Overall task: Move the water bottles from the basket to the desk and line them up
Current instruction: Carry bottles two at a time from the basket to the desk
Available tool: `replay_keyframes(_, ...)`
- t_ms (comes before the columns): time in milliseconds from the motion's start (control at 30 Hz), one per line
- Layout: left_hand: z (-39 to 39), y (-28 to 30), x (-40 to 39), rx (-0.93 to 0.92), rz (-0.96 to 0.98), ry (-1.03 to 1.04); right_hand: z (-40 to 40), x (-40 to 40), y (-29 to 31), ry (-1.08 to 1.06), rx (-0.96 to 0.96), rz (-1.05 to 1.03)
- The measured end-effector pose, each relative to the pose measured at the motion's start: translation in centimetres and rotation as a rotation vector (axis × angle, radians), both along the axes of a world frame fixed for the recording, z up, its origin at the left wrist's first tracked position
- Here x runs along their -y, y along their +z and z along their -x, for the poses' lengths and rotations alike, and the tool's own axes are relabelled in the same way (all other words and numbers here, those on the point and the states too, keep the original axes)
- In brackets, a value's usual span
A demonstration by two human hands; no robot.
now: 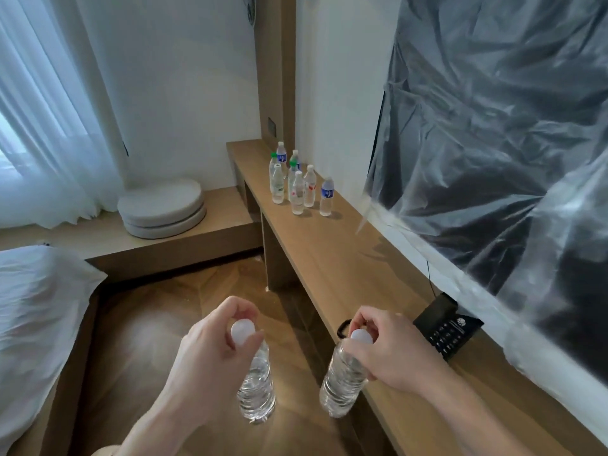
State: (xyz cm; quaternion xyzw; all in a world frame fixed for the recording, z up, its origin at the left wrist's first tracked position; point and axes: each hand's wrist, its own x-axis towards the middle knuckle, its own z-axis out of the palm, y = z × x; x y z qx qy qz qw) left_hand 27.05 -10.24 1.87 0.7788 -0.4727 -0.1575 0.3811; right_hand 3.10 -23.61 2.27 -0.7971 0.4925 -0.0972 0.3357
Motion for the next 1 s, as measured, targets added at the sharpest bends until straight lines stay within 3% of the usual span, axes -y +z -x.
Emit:
replay_keyframes(333,-13.5,0.0,11.9,0.078,-0.037,-0.171,-9.4,7.7,-0.6,-0.203,0.043,-0.006)
replay_keyframes(467,-17.1,-0.6,17.0,0.055,-0.058,-0.193,-11.9,11.8,-0.8,-0.25,-0.033,-0.023)
replay_keyframes(1000,-25.8,-5.5,43.8,0.137,-0.212,-0.376,-22.3,36.5,-6.4,-0.32,0.002,-0.189)
